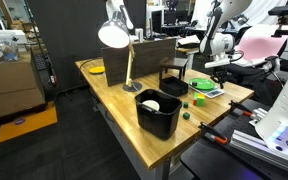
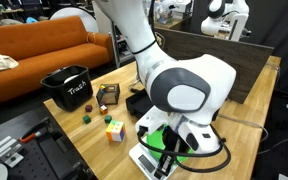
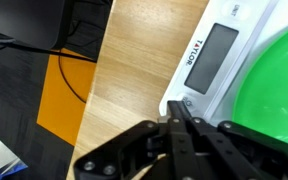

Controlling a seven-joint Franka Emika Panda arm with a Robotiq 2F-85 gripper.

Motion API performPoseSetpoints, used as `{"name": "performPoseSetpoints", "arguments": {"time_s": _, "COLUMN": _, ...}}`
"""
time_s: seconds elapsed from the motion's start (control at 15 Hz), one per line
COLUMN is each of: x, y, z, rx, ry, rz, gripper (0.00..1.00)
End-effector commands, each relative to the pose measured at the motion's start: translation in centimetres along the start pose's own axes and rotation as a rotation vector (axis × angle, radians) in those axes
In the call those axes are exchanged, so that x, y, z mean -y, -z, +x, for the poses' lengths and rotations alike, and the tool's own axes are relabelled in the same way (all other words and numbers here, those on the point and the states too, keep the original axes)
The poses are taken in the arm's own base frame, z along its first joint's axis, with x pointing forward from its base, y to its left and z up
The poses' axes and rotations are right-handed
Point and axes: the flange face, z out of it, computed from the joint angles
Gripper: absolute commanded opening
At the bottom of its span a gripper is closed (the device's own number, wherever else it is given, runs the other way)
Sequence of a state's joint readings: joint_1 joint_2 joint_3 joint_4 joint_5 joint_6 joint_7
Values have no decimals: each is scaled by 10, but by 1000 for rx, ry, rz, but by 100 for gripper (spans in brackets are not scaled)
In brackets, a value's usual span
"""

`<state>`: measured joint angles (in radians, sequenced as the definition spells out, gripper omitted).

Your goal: Switch on the digital scale

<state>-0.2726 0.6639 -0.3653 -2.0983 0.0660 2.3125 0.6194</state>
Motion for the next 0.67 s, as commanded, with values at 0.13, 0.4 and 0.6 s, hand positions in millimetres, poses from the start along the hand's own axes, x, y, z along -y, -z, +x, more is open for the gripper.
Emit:
{"name": "performPoseSetpoints", "arguments": {"time_s": 0.13, "x": 5, "y": -6, "z": 14, "rx": 25, "ry": 10, "rz": 20, "gripper": 0}}
{"name": "performPoseSetpoints", "arguments": {"time_s": 0.4, "x": 6, "y": -9, "z": 16, "rx": 31, "ry": 11, "rz": 23, "gripper": 0}}
{"name": "performPoseSetpoints", "arguments": {"time_s": 0.6, "x": 6, "y": -10, "z": 12, "rx": 37, "ry": 21, "rz": 24, "gripper": 0}}
